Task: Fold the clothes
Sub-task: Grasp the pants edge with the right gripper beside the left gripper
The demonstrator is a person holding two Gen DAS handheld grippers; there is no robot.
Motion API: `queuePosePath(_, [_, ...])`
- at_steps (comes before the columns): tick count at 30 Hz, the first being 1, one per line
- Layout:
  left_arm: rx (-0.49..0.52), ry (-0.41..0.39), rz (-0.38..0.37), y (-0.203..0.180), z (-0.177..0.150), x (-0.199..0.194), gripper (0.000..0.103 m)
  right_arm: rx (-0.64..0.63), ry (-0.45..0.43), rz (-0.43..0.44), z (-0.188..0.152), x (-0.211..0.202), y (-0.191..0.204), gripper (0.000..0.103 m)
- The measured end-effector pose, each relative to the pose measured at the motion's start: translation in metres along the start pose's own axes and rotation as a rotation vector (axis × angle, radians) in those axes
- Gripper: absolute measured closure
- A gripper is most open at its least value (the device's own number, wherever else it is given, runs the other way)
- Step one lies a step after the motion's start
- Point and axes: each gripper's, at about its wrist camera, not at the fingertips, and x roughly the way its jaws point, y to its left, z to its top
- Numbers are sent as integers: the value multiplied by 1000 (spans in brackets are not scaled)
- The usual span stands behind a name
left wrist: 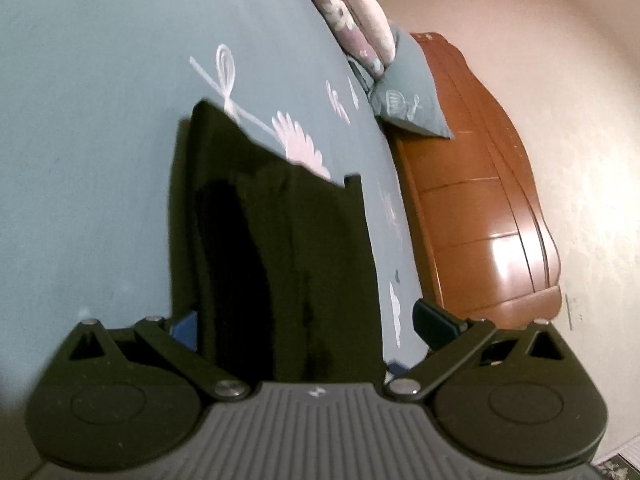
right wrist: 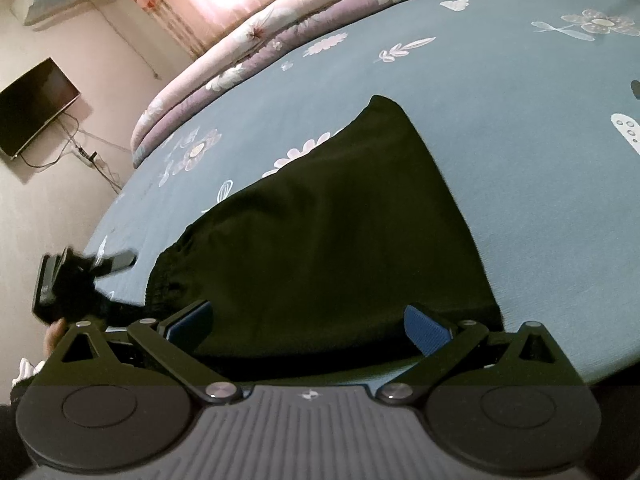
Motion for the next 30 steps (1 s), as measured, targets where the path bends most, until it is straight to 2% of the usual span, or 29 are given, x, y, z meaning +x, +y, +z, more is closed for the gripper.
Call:
queuePosePath(3, [-27,-32,-34,6,1,-4,1,5,1,3,1,2,-2,0])
queuePosePath(7, [-44,-55,-54,8,20,17,1,-1,1,4,2,3,-2,0])
queuePosePath(10, [-4,-39,-19,-1,28,32,1,3,-11,1,4,0,-4,0])
queuePosePath(13, [20,-23,4,-2,18,27,2,-13,-35,-12,9,-6,-7,0])
queuePosePath(18, [9,-40,82,0,5,17,21,-86,-94,-56,34,-6,-24,0])
queuePosePath(21, [7,-46,115,-3,5,19,30,-124,-98,-62,58,4,-42,0])
queuePosePath(22, [13,-44,134,-5,5,19,36,-134,-94,-56,67,8,-49,0])
queuePosePath(24, [8,-38,171,-7,6,19,43,-135,-61,-11,85,20,-67,0])
queuePosePath(26, [-8,-32,213,-9,8,18,57,-112,-3,57,100,36,-84,0])
queuePosePath(30, [-23,-31,245,-11,7,17,57,-2,91,166,120,68,-115,1])
